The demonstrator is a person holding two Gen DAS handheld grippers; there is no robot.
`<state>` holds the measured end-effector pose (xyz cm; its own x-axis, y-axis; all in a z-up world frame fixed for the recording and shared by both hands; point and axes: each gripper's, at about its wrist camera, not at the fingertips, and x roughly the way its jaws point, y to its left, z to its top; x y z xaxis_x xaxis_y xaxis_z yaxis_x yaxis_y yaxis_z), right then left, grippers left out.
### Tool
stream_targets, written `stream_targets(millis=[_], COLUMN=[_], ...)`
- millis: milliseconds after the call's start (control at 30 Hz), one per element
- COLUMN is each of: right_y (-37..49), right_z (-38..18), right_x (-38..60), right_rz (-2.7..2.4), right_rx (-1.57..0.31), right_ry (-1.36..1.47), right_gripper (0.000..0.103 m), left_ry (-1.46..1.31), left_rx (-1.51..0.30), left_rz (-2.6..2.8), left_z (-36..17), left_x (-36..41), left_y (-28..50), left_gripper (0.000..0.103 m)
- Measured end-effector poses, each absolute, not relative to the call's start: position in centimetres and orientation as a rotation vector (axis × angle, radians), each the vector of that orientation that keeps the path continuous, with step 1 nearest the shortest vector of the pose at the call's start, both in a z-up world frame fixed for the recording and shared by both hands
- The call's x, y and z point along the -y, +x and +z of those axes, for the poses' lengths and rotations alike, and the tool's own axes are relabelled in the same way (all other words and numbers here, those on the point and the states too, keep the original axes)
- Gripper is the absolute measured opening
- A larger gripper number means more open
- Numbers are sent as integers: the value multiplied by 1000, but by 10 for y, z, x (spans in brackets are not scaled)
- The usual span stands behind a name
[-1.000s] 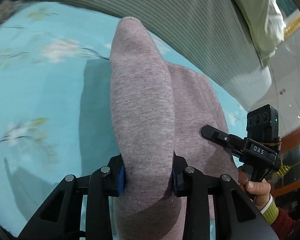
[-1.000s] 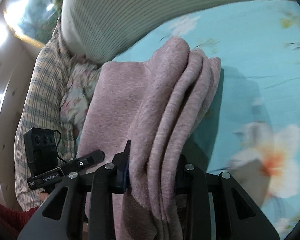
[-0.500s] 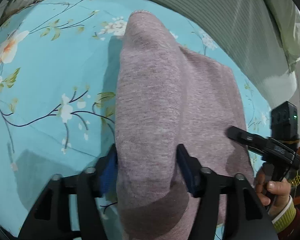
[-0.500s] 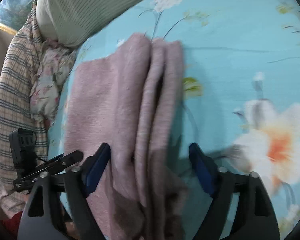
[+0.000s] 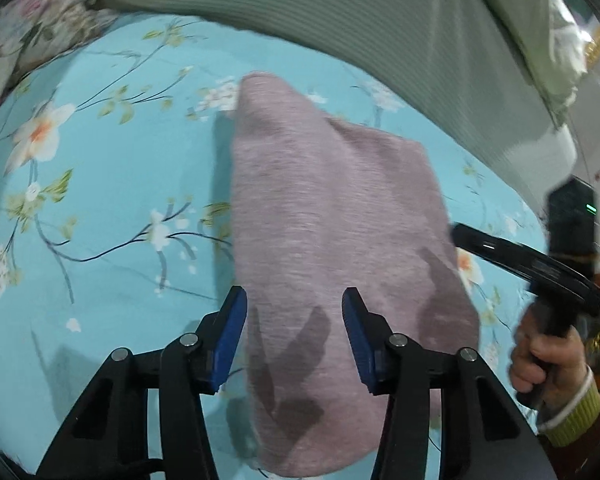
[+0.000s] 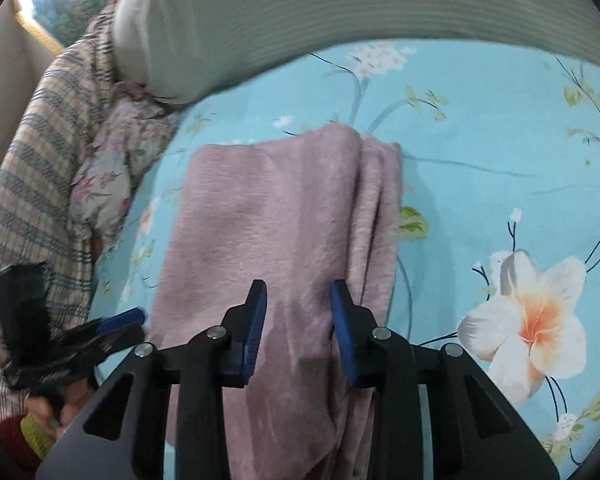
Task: Fold small clothes
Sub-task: 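Open the right gripper and release the folded bundle onto the sheet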
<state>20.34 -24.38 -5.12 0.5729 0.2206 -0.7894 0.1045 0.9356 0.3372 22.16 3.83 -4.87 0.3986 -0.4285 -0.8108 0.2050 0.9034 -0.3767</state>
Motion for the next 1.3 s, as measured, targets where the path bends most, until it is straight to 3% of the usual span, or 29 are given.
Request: stream_targets(millis=[267,300,333,533,733,900,1133,1200,1267,1300], right_y=[216,219,220,208,214,213,188,166,142,130], right_z=[-64,-67,-68,-22,-79,-84,-57,-46,-42,-43], right_x=[250,248,246,257,282,286,285,280,277,274], right_rz=[71,83,98,150,35,24,34,72,94,105], right_rx=[-995,-1009,-1020,-843,-1012,-993,-970,-959,-960,-968], right_ry=[414,413,422,508,507,523,546,526,493,479], right_gripper=[34,16,9,8,8,8,18,41,52,53], left_ry=[-199,-191,-186,-220,-190,-181,-163,-152,-124,-105], left_rx=[-1100,-1105,-1111,-1099,-1133,-1155,-1164,-1164,-1166,-1168], left_rz=[-485,-489,-485,-497,-512,-491,-488,-486,-484,-477], left_z=[-56,-59,-63,-52,-65,-82,-68,-64,-59,-59], left_x=[-15,-14,-14,-16,-1,6,0,-7,-18,-22], left_y=[222,222,224,232,241,245,239,229,211,201], left_gripper=[49,49,49,49,49,49,49,49,51,51])
